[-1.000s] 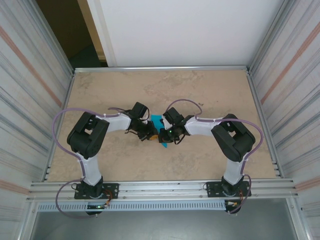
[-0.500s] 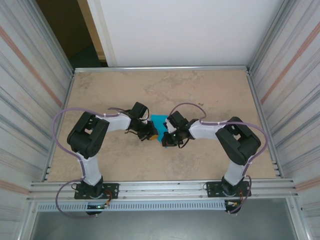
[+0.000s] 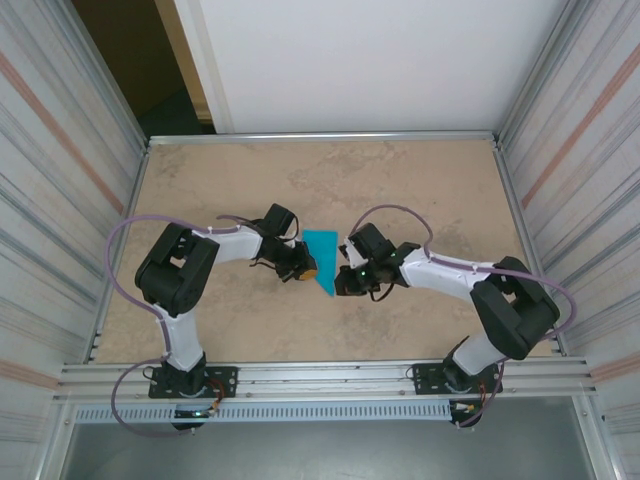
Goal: Fold a paper plane with a square sheet of paper (pick it up from the middle)
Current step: Third fold the triangle at the center of the table.
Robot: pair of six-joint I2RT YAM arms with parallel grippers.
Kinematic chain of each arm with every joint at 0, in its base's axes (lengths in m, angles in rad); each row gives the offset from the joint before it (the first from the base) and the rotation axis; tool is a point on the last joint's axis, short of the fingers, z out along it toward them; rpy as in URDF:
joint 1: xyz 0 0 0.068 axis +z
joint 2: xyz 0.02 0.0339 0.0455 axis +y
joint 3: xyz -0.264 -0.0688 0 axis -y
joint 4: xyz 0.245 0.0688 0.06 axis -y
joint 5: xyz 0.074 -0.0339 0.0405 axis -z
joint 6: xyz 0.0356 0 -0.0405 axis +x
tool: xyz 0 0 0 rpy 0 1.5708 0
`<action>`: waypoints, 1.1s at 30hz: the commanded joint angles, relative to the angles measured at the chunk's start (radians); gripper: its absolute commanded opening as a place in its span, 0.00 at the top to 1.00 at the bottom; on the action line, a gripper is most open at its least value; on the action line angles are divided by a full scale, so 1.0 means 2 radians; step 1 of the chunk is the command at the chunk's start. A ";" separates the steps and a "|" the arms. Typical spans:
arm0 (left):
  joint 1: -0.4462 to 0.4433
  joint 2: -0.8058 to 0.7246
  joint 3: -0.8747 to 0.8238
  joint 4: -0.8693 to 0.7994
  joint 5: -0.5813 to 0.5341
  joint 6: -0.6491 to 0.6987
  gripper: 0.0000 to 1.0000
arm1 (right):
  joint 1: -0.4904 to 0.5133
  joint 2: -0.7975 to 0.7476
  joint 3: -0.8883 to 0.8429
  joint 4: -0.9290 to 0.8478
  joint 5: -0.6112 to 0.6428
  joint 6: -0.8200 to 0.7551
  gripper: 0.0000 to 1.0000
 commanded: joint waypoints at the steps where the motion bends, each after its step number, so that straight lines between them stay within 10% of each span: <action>1: 0.003 0.020 -0.007 -0.041 -0.038 0.002 0.91 | -0.002 0.020 0.030 0.014 0.010 0.014 0.93; 33: 0.008 -0.011 0.026 0.022 0.002 0.084 0.84 | 0.007 0.175 0.078 -0.037 0.045 -0.013 0.97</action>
